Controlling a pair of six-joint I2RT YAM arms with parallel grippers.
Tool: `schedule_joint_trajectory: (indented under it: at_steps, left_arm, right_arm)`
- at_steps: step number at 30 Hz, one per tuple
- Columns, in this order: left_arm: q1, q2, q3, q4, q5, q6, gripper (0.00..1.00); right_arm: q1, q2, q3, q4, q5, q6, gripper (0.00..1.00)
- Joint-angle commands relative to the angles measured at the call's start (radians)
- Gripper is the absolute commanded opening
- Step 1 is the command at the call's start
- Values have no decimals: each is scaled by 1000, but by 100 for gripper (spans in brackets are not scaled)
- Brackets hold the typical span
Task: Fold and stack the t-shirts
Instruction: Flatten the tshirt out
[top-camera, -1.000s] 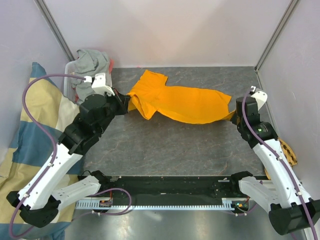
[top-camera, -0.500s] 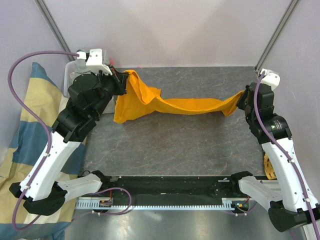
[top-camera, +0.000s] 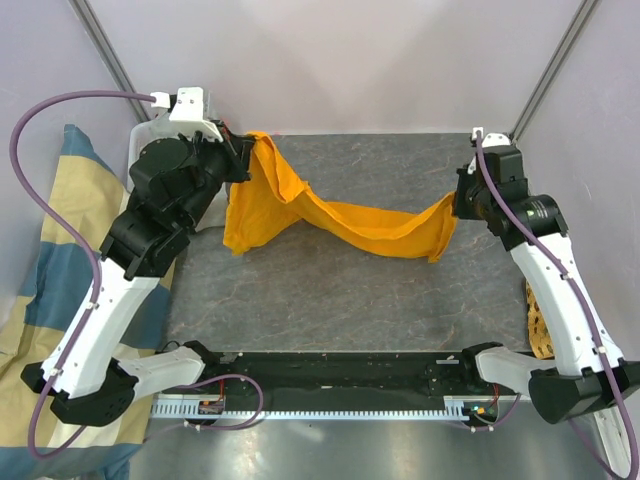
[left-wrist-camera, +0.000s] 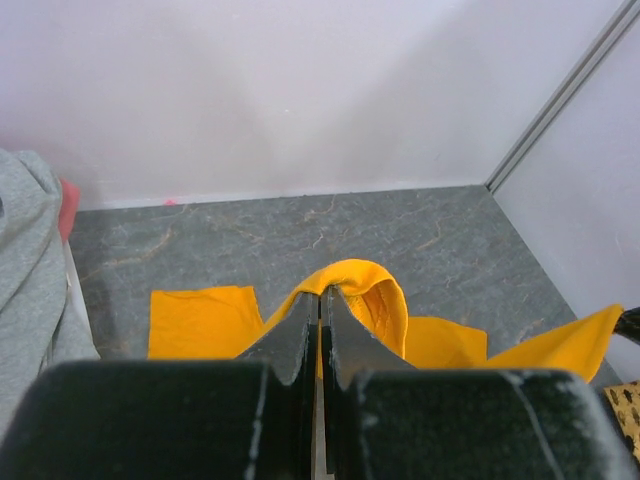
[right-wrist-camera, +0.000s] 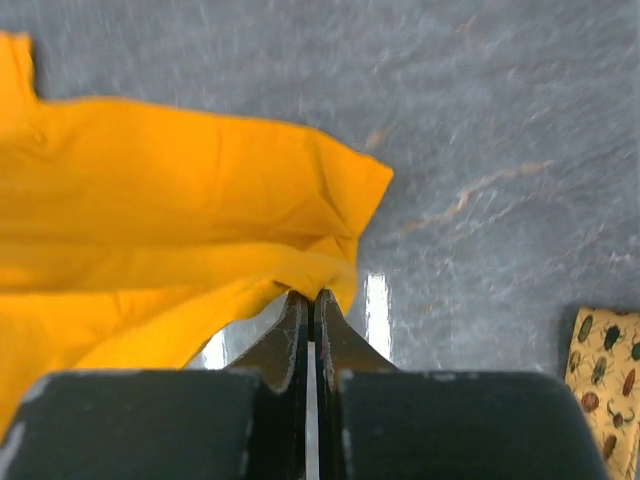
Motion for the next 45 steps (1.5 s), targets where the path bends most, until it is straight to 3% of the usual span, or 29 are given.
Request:
schedule_joint_trajectory:
  at_steps: [1,12,16,20,22,23,24,27,30,34,39,45]
  left_arm:
    - [9,6,33,9,38,37,2]
    - [27,12,-34,-11,82,16,2]
    - [52,17,-63,-11,104,2,2]
    - [73,21,-86,-6,127,-9,2]
    - [84,26,-92,-1,140,-10,2]
    - [87,26,-100,-1,145,-13,2]
    - [90,28,-103,2,153,-13,2]
    - [108,25,-117,8,171,-19,2]
    - [116,21,-134,20,188,-24,2]
    - [121,23,-151,31,209,-30,2]
    - [121,18,-172,51,237,-43,2]
    - [122,5,-200,57,259,-55,2]
  right_arm:
    - [0,6,8,-97,-86,-34,0]
    - [90,173,-205,-91,-474,-33,0]
    - [150,212,-343,25,-548,-4,0]
    - [184,273,-359,59,-525,-2,5]
    - [189,287,-337,48,-488,-5,16]
    - [189,293,-328,47,-440,0,25]
    - [189,292,-319,39,-415,1,42]
    - [189,256,-288,48,-330,38,64]
    - [189,192,-276,80,-293,99,73]
    - [189,85,-320,148,-266,263,70]
    - [219,-17,-504,337,-249,573,55]
    - [342,87,-538,387,-114,647,58]
